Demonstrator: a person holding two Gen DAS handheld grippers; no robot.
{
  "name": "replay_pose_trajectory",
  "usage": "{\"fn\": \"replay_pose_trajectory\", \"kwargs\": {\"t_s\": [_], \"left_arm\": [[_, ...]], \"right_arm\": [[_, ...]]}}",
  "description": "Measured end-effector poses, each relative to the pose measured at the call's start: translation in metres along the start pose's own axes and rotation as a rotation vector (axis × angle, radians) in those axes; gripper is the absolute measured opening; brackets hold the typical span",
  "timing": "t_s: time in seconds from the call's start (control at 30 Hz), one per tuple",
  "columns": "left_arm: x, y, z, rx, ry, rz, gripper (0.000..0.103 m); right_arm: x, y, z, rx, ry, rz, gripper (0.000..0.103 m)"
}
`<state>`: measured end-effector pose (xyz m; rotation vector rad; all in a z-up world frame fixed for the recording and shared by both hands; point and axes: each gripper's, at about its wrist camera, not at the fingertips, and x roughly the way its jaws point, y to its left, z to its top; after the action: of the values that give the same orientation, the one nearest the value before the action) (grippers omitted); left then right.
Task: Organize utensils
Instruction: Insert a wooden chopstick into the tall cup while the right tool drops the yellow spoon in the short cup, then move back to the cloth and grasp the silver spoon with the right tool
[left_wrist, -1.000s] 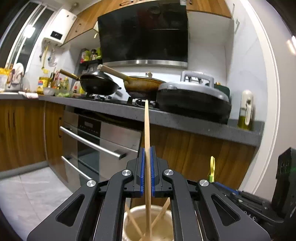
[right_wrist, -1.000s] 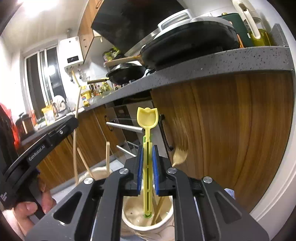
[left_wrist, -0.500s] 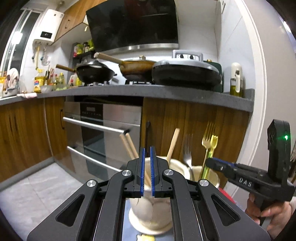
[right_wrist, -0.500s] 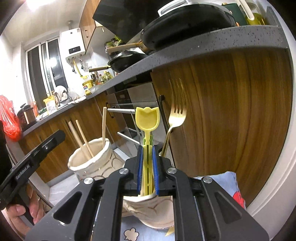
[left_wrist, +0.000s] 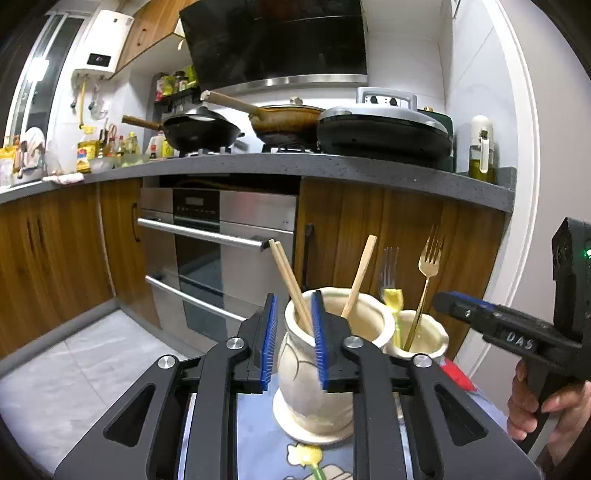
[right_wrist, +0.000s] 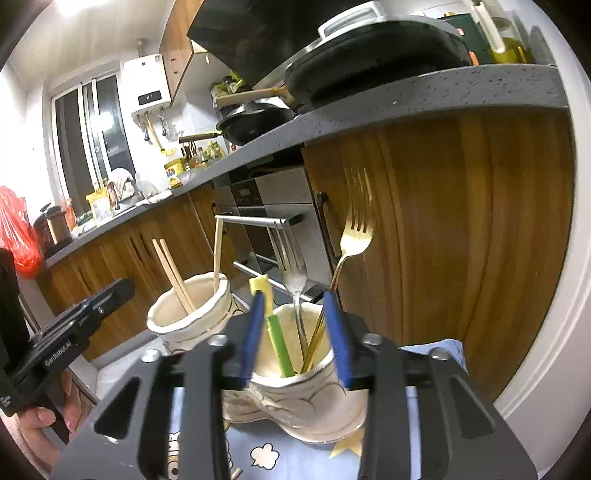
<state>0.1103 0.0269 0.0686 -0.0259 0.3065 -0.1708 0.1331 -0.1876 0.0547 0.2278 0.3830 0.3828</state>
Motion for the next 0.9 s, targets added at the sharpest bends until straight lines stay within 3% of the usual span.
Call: {"fn": "replay_pose_trajectory", "kwargs": {"t_s": [0.1, 0.2, 0.27, 0.43, 0.53, 0.9], "left_arm": [[-0.007, 0.002, -0.003, 0.009, 0.018, 0.011, 0.029], [-0.015, 0.008, -0.009, -0.001, 0.043, 0.028, 0.048], [-0.022, 0.013, -0.014, -0.021, 0.063, 0.03, 0.063], [-0.04, 0.018, -0.027, -0.022, 0.095, 0.047, 0.083], [-0.049, 0.018, -0.034, -0.013, 0.109, 0.064, 0.092], [-0.078, 0.033, -0.076, -0.067, 0.262, 0.111, 0.097]], "right_arm": [[-0.013, 0.0, -0.004, -0.007, 0.003, -0.002, 0.048], [-0.021, 0.003, -0.01, -0.029, 0.024, -0.006, 0.061], [-0.024, 0.005, -0.015, -0.043, 0.041, -0.011, 0.064], [-0.039, 0.012, -0.03, -0.077, 0.076, 0.003, 0.091], [-0.048, 0.019, -0.037, -0.096, 0.081, 0.007, 0.098], [-0.049, 0.036, -0.068, -0.167, 0.194, -0.001, 0.098]]}}
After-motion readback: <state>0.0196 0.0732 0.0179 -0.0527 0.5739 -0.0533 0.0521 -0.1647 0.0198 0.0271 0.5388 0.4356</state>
